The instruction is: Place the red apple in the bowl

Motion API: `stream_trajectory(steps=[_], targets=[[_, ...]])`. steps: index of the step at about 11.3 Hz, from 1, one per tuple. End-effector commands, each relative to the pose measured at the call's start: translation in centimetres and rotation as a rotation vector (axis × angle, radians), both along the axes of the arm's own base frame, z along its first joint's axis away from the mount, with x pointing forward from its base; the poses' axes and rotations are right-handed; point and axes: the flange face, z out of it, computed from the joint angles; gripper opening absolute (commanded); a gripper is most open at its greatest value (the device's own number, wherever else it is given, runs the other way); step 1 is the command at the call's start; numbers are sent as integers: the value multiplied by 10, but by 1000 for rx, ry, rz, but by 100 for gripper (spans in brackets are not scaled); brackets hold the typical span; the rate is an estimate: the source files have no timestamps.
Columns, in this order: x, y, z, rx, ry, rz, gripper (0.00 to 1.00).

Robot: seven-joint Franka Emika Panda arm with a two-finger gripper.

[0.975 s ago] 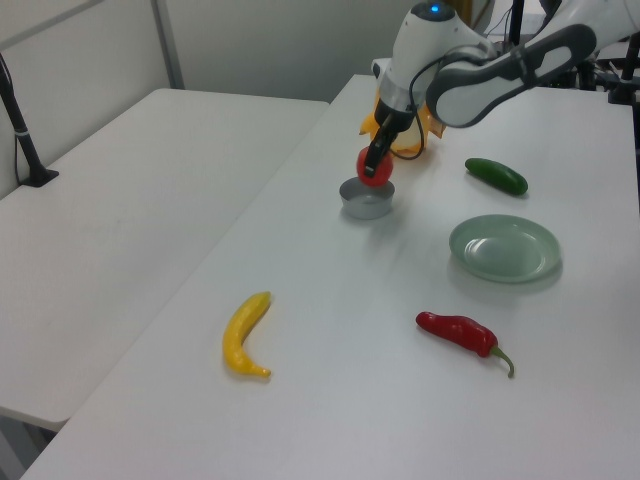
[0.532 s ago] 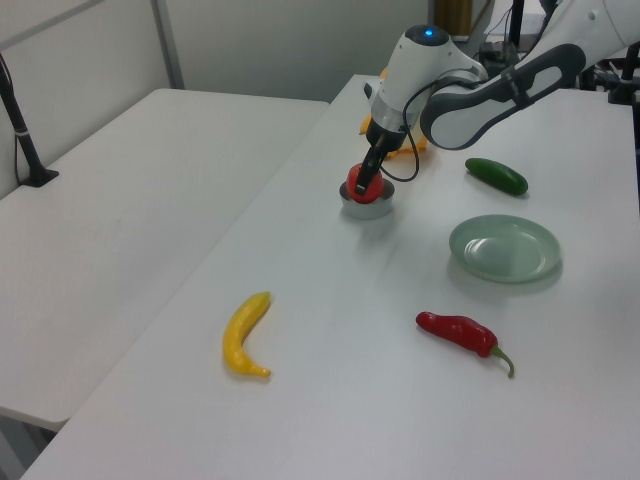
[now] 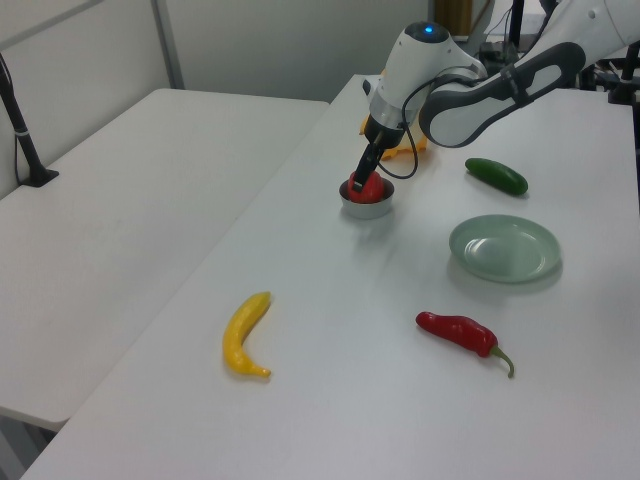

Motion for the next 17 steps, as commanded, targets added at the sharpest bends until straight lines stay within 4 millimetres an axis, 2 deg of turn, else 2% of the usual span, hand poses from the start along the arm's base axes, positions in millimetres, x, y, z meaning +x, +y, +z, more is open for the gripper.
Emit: stream_trajectory(steps=[1,3,6,9,10,13,17], targets=[[-9,-11,30,-6,24,-19,100],[-29,-17,59,-25,145,-59,100],[-68,-15,117,24,287,-116,100],[-109,-15,169,114,313,-142,100],[-120,-13,180,119,302,-148,100],[-140,-10,199,140,280,-192,100],[-150,-3,193,136,294,-182,100]])
